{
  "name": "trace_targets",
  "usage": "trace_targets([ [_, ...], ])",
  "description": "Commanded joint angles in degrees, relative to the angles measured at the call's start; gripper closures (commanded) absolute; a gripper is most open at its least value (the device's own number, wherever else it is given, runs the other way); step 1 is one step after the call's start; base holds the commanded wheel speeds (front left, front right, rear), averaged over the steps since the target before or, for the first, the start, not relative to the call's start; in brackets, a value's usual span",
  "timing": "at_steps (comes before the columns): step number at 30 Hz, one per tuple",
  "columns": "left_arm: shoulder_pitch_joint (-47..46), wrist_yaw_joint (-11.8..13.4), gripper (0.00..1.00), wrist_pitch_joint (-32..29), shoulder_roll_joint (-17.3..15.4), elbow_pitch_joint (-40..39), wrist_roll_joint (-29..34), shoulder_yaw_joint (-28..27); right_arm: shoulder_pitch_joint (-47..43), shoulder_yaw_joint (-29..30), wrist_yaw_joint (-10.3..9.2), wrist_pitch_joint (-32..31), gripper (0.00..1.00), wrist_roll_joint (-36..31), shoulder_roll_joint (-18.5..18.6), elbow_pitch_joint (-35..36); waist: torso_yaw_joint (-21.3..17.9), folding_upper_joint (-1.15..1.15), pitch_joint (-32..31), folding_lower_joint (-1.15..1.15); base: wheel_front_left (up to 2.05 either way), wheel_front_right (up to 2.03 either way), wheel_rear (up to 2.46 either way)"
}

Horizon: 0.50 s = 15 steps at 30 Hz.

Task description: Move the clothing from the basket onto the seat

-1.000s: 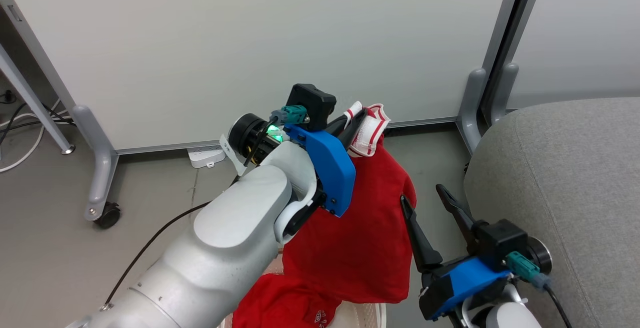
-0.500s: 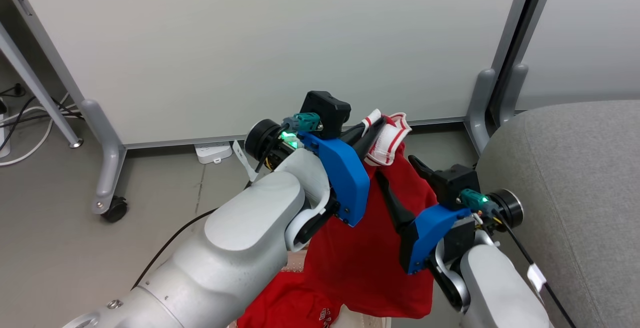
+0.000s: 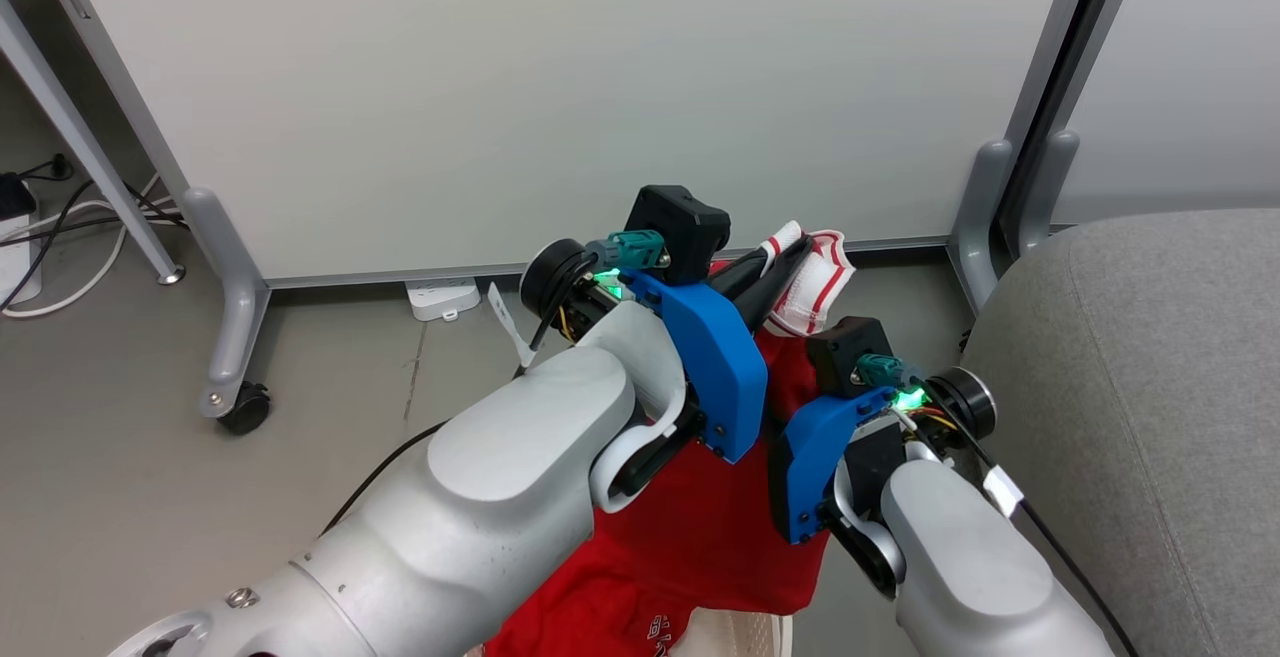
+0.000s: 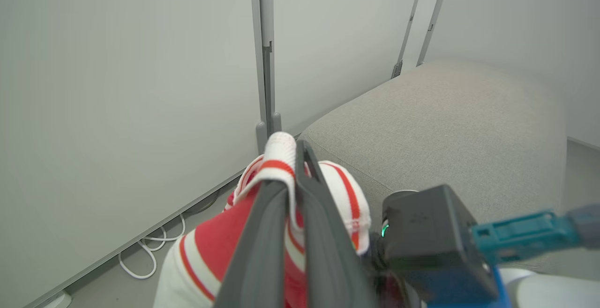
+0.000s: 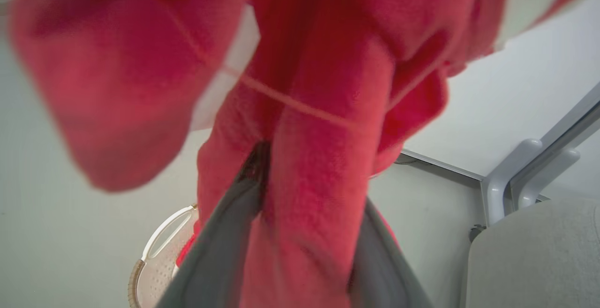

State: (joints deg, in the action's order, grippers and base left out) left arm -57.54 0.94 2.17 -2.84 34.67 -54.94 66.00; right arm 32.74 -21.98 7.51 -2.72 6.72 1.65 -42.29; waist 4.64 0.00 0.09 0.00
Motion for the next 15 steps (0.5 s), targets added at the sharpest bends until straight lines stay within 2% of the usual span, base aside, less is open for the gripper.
trace_targets([
  [1, -1.0, 0.4, 1.0, 0.6, -0.1, -0.1, -0.5, 0.3, 1.2, -0.8, -0.04, 0.7, 1.0, 0.8, 0.1, -0.9, 0.0, 0.0, -0.1, 0.0, 0.0, 0.0, 0.0],
  [15, -1.5, 0.7, 1.0, 1.8, -0.1, 2.7, -3.9, 3.0, 4.8, -3.9, -0.04, 7.1, 1.0, 3.1, 0.2, -7.2, -0.9, 0.0, -0.7, 0.0, 0.0, 0.0, 0.0],
])
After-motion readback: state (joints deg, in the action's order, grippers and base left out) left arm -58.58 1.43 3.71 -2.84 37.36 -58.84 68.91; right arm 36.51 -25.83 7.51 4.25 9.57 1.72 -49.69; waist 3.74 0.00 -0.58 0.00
